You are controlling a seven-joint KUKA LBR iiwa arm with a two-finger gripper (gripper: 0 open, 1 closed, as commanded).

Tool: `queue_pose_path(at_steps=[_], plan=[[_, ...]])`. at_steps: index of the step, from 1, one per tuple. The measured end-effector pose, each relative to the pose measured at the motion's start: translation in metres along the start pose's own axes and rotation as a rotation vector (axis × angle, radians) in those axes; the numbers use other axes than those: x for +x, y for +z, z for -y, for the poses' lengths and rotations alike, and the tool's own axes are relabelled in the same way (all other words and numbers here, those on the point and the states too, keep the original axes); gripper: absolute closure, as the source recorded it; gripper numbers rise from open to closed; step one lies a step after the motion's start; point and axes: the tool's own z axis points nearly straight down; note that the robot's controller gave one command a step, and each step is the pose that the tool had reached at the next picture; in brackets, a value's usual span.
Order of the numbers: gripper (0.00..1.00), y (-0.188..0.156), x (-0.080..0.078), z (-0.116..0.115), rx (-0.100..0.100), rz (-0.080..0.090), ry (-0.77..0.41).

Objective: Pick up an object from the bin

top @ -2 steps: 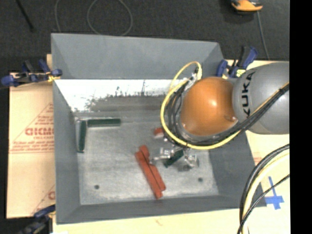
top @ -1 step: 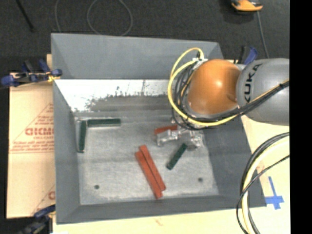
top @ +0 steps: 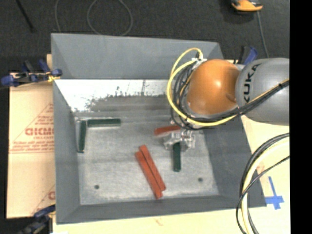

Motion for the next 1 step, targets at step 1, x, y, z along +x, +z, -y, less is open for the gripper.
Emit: queue_pose_path(at_steps=[1], plan=[[1.00,-0.1436,0.0124,-0.0111,0.007,-0.003,-0.080]])
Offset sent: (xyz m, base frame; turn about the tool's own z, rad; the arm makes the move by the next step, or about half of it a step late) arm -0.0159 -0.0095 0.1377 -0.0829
